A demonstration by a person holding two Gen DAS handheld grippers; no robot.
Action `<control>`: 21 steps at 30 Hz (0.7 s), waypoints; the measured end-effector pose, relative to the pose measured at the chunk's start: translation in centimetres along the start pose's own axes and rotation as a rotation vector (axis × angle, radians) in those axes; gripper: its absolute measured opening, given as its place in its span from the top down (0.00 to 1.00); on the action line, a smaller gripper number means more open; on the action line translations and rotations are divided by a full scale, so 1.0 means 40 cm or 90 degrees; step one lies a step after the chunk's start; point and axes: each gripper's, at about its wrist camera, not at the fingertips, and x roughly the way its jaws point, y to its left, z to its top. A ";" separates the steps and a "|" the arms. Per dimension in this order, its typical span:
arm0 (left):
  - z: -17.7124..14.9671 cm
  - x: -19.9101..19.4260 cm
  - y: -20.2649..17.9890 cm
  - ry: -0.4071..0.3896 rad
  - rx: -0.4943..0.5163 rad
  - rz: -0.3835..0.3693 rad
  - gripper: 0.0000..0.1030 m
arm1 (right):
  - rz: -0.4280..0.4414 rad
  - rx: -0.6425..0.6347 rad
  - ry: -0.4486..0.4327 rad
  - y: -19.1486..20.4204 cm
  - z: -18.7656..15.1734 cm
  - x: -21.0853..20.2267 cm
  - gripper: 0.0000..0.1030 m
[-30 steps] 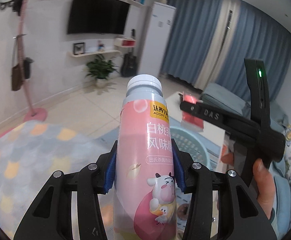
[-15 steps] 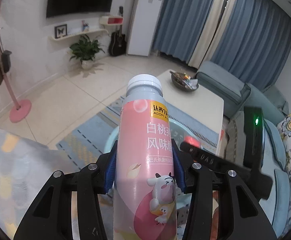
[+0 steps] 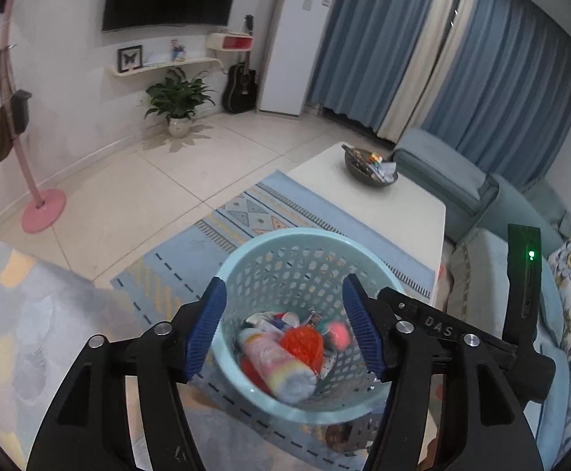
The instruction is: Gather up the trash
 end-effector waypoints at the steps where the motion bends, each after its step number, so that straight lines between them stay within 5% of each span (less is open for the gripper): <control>1: -0.008 -0.023 0.014 -0.009 -0.009 0.002 0.36 | 0.001 -0.011 -0.002 0.010 -0.005 -0.010 0.51; 10: -0.083 -0.198 0.076 -0.074 -0.042 0.042 0.20 | 0.020 -0.131 -0.044 0.148 -0.101 -0.145 0.37; 21: -0.216 -0.369 0.130 -0.181 -0.057 0.176 0.08 | 0.004 -0.234 -0.157 0.262 -0.227 -0.291 0.29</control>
